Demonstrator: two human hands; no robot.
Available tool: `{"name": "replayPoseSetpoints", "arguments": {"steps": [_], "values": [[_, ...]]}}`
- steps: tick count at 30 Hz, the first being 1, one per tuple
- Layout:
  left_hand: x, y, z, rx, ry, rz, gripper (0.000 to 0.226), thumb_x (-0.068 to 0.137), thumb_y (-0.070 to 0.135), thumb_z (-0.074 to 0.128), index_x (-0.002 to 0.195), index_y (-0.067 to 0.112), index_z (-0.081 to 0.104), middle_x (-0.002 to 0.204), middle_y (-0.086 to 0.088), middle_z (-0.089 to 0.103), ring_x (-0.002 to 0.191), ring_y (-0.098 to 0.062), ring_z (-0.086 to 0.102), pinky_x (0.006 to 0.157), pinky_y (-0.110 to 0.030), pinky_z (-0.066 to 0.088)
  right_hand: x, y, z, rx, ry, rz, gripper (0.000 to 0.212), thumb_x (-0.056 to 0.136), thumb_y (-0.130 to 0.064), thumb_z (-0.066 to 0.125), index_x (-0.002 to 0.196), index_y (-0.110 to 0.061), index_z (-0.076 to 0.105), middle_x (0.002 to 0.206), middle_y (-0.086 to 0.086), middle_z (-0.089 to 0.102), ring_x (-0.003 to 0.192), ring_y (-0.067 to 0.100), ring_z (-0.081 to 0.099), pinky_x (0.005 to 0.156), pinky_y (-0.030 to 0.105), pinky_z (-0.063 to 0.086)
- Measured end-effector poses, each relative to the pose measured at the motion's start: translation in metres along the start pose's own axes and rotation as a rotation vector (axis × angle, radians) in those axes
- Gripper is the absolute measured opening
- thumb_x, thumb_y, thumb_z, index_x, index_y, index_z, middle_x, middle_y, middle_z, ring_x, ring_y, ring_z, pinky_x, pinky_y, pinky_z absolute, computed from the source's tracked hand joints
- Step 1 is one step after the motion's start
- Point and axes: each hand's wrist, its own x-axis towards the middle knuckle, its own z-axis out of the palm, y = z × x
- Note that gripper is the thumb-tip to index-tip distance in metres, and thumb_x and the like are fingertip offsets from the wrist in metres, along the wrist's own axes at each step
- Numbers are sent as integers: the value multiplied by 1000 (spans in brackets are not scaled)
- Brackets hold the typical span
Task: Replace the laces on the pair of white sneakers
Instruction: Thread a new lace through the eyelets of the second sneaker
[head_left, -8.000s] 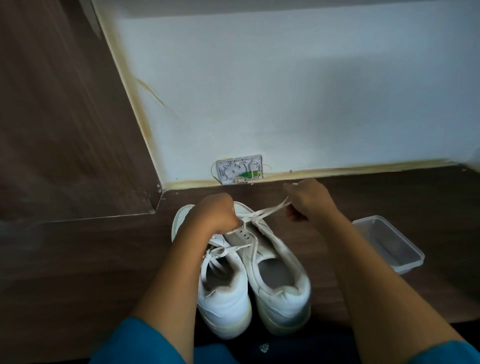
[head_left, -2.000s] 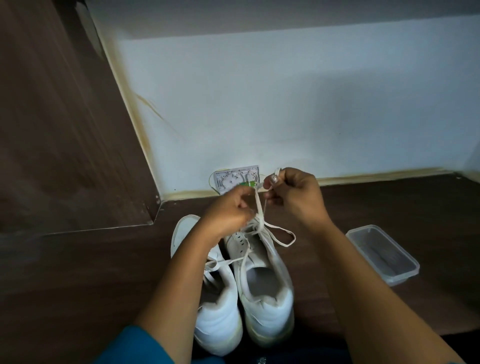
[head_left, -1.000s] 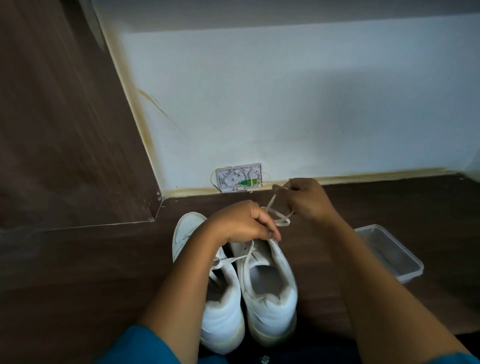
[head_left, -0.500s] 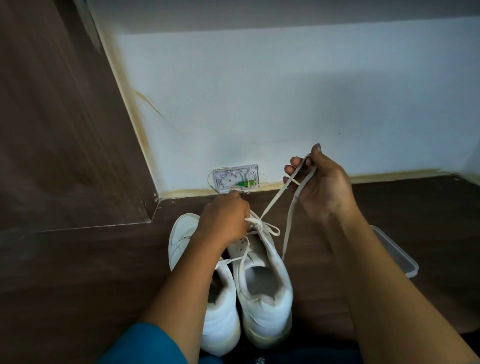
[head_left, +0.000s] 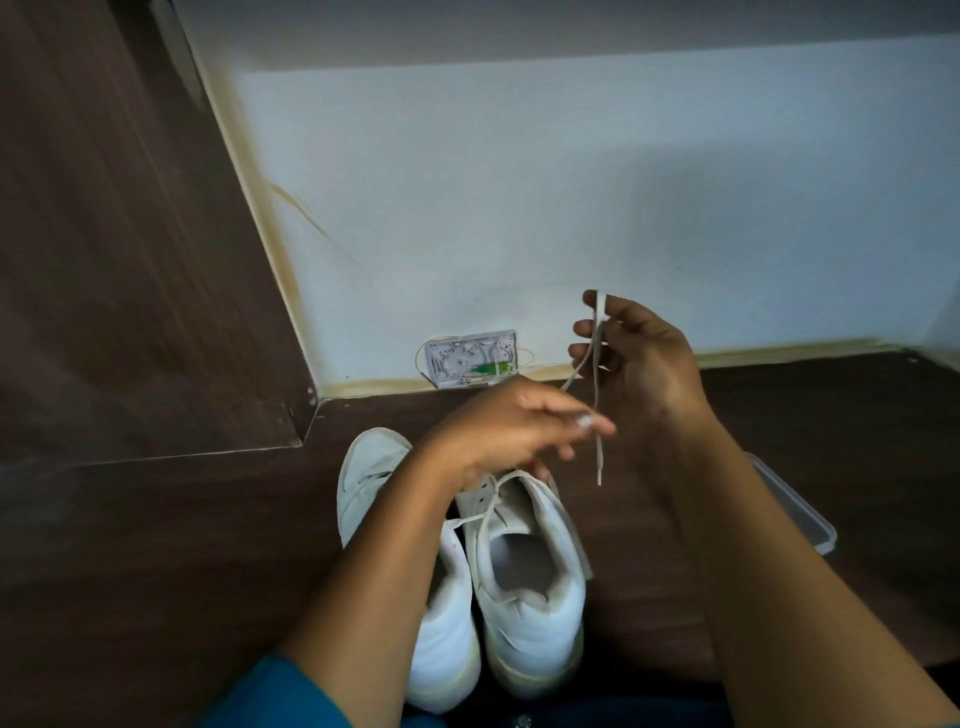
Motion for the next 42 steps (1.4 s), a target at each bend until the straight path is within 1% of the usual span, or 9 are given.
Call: {"name": "replayPoseSetpoints", "arguments": {"steps": [4, 7, 11, 17, 21, 24, 32, 36, 42], "values": [[10, -17, -20, -16, 563, 40, 11, 86, 12, 64, 86, 22, 58, 75, -5, 58, 63, -17, 57, 56, -30, 45, -8, 1, 7, -270, -225, -53, 40, 89, 13, 41, 97, -17, 66, 74, 7, 60, 48, 10, 53, 48, 17, 46], [7, -23, -27, 13, 410, -65, 28, 85, 17, 67, 107, 22, 50, 77, -5, 55, 64, -18, 59, 52, -28, 44, -14, 8, 16, -511, -410, -46, 24, 91, 3, 52, 103, -11, 67, 66, 10, 57, 44, 5, 47, 45, 14, 39], [2, -35, -31, 575, 264, -289, 17, 83, 25, 69, 96, 19, 60, 85, 0, 56, 77, -20, 58, 65, -29, 47, -14, 12, 24, -441, -345, -59, 17, 93, -2, 54, 105, -10, 63, 66, 10, 57, 39, -2, 48, 43, 7, 33], [8, -35, -26, 202, 325, 1, 52, 69, 27, 73, 114, 35, 49, 100, 0, 58, 86, -21, 63, 69, -35, 52, -12, 12, 20, -569, -456, -185, 32, 95, 0, 47, 92, -27, 64, 73, 1, 63, 69, 11, 61, 67, 25, 50], [5, -29, -24, -162, 294, 79, 25, 87, -1, 58, 93, 24, 55, 76, -1, 54, 64, -10, 59, 49, -20, 45, -16, 7, 28, -561, -465, -203, 11, 98, -13, 48, 92, -16, 57, 68, 2, 67, 60, 21, 62, 58, 33, 52], [2, -31, -27, -164, 314, 34, 22, 89, -1, 56, 77, 17, 54, 63, -2, 56, 50, -9, 53, 44, -17, 40, -12, 11, 25, -642, -427, -260, 16, 96, -19, 52, 82, -11, 55, 68, 2, 67, 61, 19, 61, 63, 39, 50], [1, -29, -25, -321, 254, -39, 16, 92, 0, 50, 83, 12, 56, 63, -3, 63, 48, -10, 54, 42, -18, 34, -23, 3, 32, -592, -451, -306, 25, 93, -7, 55, 75, 7, 67, 69, 17, 57, 59, 20, 53, 54, 18, 45], [-2, -28, -34, -429, 335, 0, 22, 95, 2, 46, 78, 10, 57, 57, -3, 61, 47, -11, 53, 44, -20, 35, -14, 4, 26, -611, -300, -271, 35, 94, -16, 55, 59, -11, 59, 60, 8, 47, 53, 7, 42, 55, 23, 33], [-3, -27, -32, -204, 213, 92, 33, 86, -4, 59, 98, 26, 57, 59, 1, 62, 47, -11, 55, 41, -19, 38, -23, 9, 30, -581, -530, -116, 42, 98, -19, 48, 60, -7, 62, 55, 14, 60, 52, 15, 61, 59, 19, 47]]}}
